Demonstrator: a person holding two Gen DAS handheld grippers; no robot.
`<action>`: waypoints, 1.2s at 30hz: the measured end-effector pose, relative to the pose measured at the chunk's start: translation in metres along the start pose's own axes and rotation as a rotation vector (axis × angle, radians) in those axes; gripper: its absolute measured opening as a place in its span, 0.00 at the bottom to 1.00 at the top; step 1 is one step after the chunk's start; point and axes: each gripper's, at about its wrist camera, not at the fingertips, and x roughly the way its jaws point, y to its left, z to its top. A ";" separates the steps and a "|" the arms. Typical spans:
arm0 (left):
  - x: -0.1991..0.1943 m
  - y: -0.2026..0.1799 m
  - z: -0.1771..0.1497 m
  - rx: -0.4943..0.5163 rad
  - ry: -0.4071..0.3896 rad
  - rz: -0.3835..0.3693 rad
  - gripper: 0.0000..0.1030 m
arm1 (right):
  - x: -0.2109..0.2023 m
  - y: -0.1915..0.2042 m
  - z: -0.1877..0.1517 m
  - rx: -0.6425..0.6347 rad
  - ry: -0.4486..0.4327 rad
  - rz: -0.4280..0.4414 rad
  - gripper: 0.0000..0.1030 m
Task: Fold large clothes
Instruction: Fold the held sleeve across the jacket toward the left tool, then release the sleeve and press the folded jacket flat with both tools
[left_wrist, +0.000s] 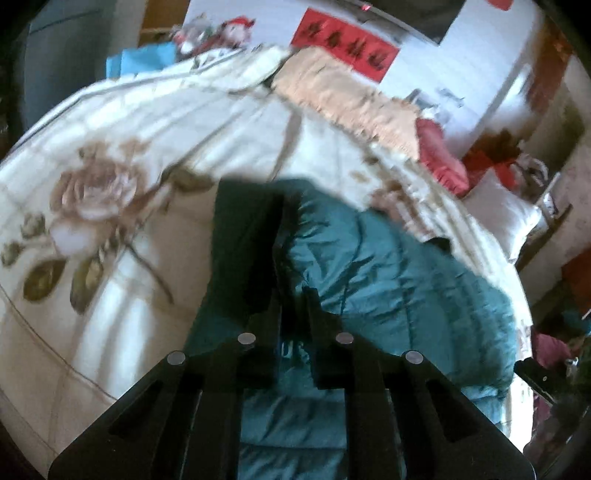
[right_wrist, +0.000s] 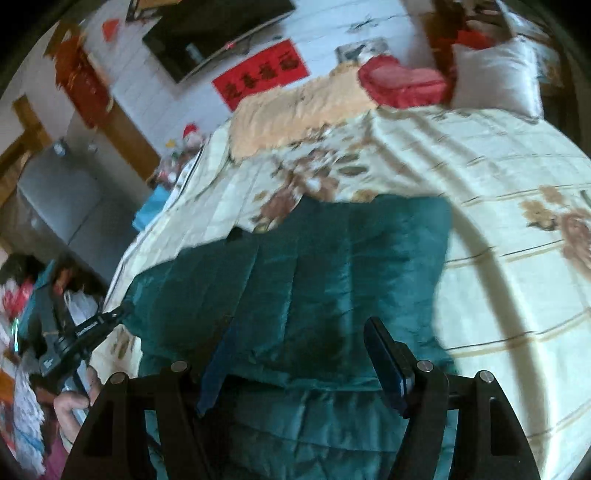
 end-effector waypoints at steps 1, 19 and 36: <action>0.002 0.003 -0.004 0.002 0.001 0.011 0.10 | 0.012 0.000 -0.005 0.001 0.034 0.005 0.66; -0.059 -0.015 0.013 0.041 -0.183 -0.042 0.72 | -0.021 0.007 0.022 -0.096 -0.102 -0.168 0.66; 0.064 -0.027 0.009 0.193 0.010 0.205 0.87 | 0.091 -0.022 0.040 -0.165 -0.023 -0.351 0.68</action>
